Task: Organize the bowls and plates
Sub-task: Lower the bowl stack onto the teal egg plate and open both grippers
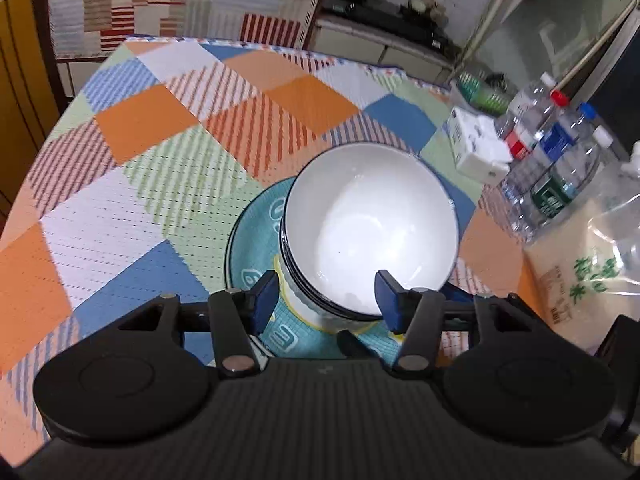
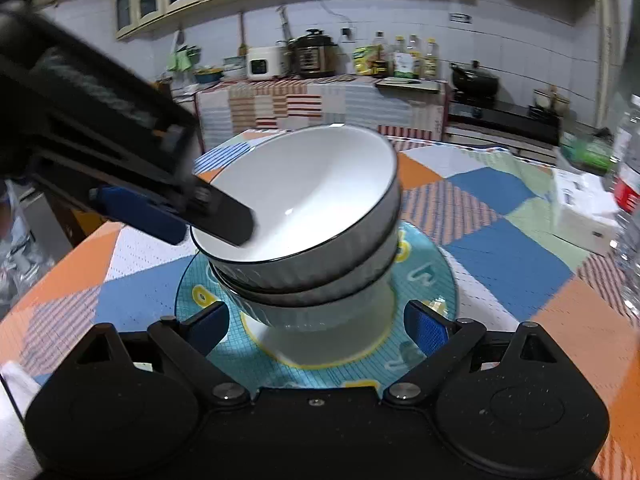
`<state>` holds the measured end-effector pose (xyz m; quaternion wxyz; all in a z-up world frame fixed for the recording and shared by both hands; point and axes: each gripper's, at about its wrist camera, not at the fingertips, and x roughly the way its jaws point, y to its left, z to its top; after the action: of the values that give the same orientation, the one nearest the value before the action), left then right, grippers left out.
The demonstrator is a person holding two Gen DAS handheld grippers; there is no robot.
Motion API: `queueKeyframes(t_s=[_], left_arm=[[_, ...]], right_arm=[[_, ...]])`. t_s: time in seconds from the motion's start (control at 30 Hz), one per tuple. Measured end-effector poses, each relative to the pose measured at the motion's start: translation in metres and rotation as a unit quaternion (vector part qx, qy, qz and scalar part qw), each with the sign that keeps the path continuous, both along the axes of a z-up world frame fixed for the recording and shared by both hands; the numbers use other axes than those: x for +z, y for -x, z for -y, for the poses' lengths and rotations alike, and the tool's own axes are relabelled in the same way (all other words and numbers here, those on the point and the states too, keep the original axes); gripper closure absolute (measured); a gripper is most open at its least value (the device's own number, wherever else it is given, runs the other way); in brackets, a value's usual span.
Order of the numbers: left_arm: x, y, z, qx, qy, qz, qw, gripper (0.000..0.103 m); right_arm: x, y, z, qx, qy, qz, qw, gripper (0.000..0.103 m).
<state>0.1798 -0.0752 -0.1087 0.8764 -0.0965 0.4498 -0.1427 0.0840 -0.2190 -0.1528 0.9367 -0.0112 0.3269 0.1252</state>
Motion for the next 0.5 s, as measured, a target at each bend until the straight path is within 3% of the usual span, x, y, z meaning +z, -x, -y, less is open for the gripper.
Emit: queueKeyframes(t_s=[0.2,0.37,0.5], left_arm=[[0.034,0.023,-0.015,0.032,-0.005,0.032,0.9990,0.047],[0.066,0.044,-0.027,0.030,-0.015,0.061,0.9976,0.039],[0.083,0.060,-0.034,0.022,-0.006,0.069,0.9974,0.036]], right_arm=[[0.018,0.005,0.011,-0.031,0.020,0.012,0.999,0.006],[0.045,0.012,0.026,-0.059,0.005,0.009,0.998,0.006],[0.066,0.012,0.033,-0.102,0.023,-0.014,0.994,0.006]])
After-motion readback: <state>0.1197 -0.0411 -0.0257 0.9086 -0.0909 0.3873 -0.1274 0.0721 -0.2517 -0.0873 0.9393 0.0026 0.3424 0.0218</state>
